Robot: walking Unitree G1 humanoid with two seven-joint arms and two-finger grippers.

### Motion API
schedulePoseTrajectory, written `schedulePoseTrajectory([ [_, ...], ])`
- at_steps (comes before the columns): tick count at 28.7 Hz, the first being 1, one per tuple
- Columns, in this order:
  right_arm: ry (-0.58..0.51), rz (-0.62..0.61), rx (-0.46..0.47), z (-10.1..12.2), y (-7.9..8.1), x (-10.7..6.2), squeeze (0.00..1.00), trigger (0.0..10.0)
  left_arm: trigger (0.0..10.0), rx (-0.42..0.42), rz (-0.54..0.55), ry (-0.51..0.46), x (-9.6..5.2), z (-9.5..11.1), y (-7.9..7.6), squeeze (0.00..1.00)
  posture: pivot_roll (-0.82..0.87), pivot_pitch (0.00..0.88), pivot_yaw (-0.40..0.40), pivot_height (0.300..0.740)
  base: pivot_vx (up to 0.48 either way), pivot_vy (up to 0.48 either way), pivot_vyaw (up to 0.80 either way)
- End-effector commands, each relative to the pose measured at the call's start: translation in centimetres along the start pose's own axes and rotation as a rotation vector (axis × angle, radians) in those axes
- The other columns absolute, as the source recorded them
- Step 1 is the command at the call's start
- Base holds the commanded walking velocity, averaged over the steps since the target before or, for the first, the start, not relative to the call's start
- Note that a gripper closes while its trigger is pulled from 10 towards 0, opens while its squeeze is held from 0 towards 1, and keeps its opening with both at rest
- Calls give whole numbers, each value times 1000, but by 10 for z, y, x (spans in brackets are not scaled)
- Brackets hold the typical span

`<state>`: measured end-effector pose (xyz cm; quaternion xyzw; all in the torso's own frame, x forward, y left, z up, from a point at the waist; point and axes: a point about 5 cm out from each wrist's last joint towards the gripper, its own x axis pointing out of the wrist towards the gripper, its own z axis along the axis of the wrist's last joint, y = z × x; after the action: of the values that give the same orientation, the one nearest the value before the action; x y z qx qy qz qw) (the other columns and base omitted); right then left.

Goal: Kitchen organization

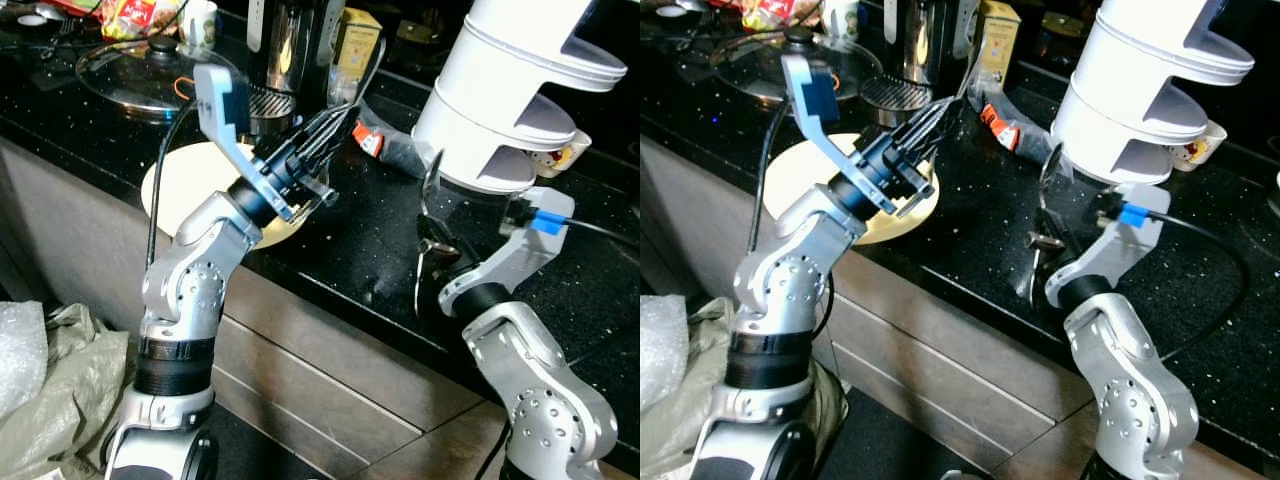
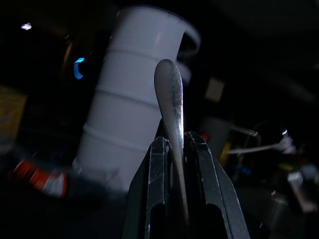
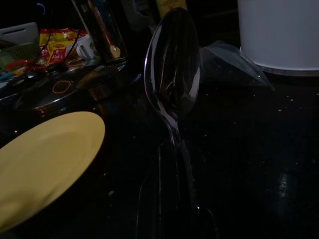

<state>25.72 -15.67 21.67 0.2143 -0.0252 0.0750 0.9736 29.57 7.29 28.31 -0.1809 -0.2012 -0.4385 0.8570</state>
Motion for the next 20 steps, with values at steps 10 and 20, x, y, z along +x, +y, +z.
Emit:
schedulePoseTrajectory([
  [10,-47,-68,-55,3,-18,3,0,10000,10000,131,152,102,-16,-10,-3,0,17,28,-152,740,0,0,-350],
  [20,-70,-61,-67,6,-16,8,0,10000,10000,218,185,133,-20,-10,0,0,28,13,-153,740,0,0,-800],
])
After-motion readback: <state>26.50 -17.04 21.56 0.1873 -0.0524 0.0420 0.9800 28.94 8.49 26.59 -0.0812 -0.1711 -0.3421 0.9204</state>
